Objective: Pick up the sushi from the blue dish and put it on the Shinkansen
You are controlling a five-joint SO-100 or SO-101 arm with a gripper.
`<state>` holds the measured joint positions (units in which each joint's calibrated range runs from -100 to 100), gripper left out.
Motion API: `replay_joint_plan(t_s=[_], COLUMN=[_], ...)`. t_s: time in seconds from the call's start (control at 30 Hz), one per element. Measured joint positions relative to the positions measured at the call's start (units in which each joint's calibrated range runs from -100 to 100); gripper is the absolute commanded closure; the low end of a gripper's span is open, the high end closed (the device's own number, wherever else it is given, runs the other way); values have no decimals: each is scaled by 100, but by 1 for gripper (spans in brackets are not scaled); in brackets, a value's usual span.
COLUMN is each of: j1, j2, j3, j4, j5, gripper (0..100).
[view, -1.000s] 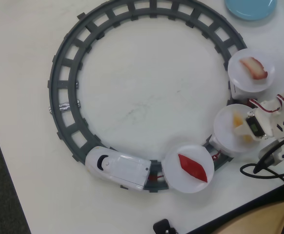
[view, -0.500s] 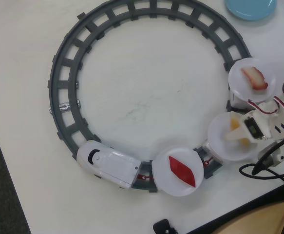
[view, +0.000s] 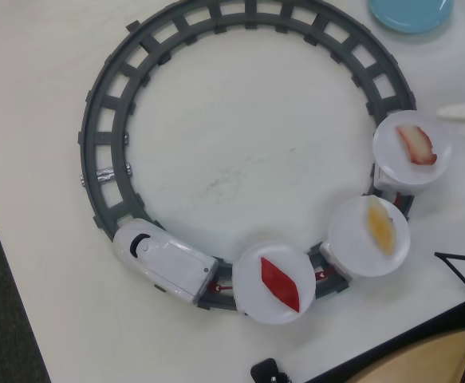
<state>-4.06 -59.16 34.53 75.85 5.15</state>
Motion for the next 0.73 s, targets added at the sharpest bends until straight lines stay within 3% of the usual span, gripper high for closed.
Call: replay_joint_plan(t_s=[0.17,0.4,0.6,0.73], j1=[2127,5026,5372,5404], j2=[-1886,-3166,-3983,-3975], j3=[1594,3962,5781,5907], j4=[-245,-481,-569,-577], j5=[-21,-31,-26,-37], gripper=[64,64,64,64])
